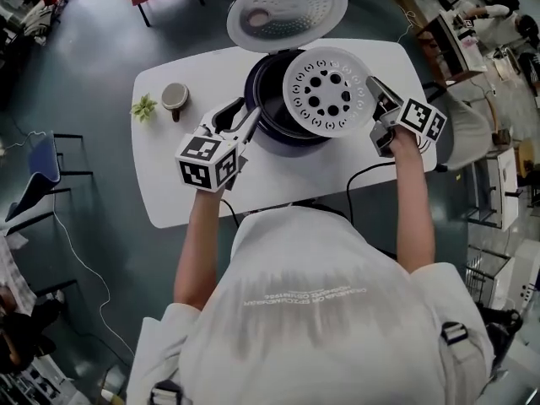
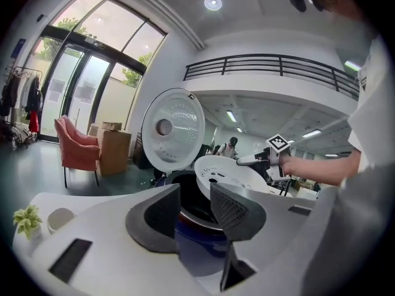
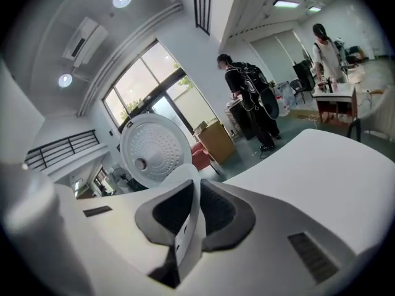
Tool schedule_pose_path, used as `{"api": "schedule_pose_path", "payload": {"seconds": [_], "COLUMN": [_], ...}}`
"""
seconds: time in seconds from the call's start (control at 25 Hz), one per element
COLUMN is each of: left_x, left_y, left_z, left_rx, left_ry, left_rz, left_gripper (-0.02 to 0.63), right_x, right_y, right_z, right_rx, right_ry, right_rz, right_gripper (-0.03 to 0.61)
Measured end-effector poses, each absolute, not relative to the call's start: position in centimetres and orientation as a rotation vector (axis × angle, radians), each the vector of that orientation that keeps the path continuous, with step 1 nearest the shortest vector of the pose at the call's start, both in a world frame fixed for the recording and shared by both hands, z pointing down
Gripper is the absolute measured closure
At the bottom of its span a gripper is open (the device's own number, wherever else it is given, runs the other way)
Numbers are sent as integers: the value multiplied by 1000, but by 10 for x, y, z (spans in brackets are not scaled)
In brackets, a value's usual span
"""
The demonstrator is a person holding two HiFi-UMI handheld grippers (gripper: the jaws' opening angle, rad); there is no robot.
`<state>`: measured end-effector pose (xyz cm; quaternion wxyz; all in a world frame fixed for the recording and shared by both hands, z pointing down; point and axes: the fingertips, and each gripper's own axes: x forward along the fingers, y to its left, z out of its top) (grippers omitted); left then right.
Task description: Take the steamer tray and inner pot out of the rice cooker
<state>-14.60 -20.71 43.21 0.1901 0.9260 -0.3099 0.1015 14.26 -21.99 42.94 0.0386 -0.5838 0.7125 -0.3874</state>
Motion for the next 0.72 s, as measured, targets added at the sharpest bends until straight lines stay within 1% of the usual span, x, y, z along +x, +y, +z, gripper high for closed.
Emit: {"api": "schedule_pose_path", "payload": {"seconds": [0.2, 0.4, 0.56, 0.72], "left_x": [-125, -94, -53, -12], "left_y": [-207, -213, -208, -213], "left_z": [437, 423, 413, 411], "left_rx": [2609, 2653, 2668, 2678], "left_ry": [-813, -793, -794, -836], "left_rz": [297, 268, 211, 260], "left_gripper": [449, 450, 449, 451], "right_x": [172, 203, 231, 264], "right_y": [-202, -183, -178, -186], "right_z": [428, 432, 448, 465], "right_rx": [-1763, -1712, -1569, -1402], "right_ry": [2051, 1953, 1877, 1788], "right_rz": [-1193, -1187, -1227, -1269], "right_gripper": [523, 523, 522, 522]}}
